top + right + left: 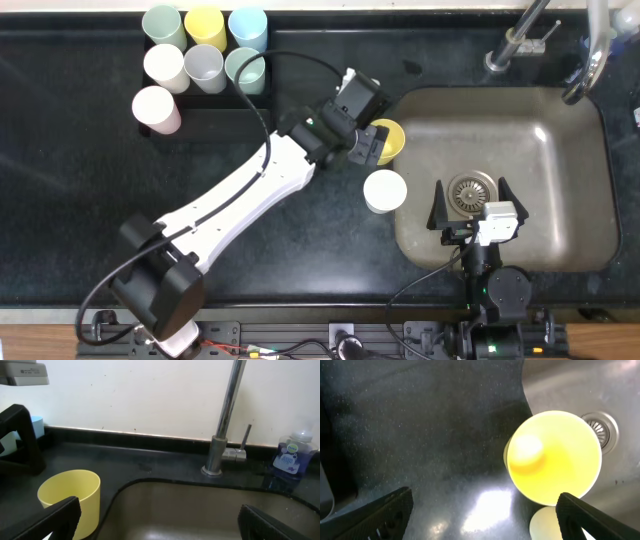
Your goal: Store Cups
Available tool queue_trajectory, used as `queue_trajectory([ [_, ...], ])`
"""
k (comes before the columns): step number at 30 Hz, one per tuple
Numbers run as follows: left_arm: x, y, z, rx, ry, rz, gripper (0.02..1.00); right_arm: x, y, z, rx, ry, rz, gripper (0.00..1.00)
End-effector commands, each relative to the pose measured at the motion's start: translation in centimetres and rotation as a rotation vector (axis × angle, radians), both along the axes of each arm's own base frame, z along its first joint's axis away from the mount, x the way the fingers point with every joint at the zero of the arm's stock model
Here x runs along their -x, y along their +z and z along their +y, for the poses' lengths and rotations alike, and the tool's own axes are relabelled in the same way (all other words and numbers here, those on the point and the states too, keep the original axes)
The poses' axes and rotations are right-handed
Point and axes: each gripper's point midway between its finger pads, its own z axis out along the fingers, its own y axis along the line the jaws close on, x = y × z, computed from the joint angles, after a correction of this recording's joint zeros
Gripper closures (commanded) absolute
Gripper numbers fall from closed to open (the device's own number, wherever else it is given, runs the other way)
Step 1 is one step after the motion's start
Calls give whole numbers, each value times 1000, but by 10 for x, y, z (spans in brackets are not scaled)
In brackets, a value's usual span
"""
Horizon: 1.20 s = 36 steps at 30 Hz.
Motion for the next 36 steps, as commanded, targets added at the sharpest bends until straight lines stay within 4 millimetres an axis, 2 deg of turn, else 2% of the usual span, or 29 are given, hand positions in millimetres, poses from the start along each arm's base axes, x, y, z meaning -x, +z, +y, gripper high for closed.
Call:
queue_trajectory([
  [1, 4, 5, -2, -25, -23, -10, 77, 0, -4, 2, 3, 10, 1, 5],
  [9, 6, 0, -8, -6, -39, 14, 77, 0, -4, 2, 3, 10, 1, 3],
  [15, 7, -10, -15, 8, -55, 40, 80, 0, -4, 2, 3, 11, 1, 3],
  [24, 0, -22, -22, 22, -53, 45, 77, 0, -4, 2, 3, 10, 1, 3],
  [36, -6, -39, -16, 11, -19, 80, 82, 0, -4, 2, 3, 10, 1, 3],
])
